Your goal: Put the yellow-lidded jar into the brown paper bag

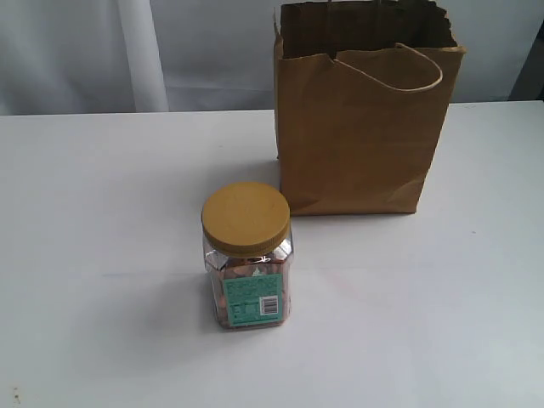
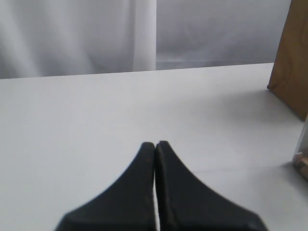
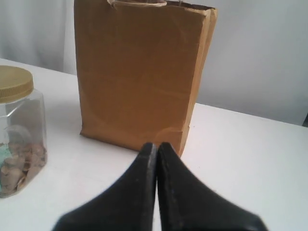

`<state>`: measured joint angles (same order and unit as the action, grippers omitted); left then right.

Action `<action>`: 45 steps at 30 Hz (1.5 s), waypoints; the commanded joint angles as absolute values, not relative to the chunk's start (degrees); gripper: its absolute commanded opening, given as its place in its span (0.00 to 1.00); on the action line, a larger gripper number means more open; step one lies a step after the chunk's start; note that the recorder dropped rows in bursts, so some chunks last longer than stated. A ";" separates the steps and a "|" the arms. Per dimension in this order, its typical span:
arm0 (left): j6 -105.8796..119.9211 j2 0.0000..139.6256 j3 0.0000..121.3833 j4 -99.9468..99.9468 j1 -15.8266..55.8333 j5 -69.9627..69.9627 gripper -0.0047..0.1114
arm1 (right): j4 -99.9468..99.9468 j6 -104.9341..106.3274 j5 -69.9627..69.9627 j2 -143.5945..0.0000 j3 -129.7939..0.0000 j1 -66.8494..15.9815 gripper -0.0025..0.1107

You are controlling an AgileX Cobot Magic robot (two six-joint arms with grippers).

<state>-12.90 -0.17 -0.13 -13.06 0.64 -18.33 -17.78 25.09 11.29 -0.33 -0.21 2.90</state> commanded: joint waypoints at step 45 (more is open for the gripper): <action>-13.12 0.00 0.00 -12.85 0.92 -17.79 0.05 | -6.25 3.47 69.96 -68.87 -73.12 -15.21 0.02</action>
<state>-12.90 -0.17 -0.13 -13.06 0.64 -18.33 -8.06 7.46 65.48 -66.21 -68.29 -12.15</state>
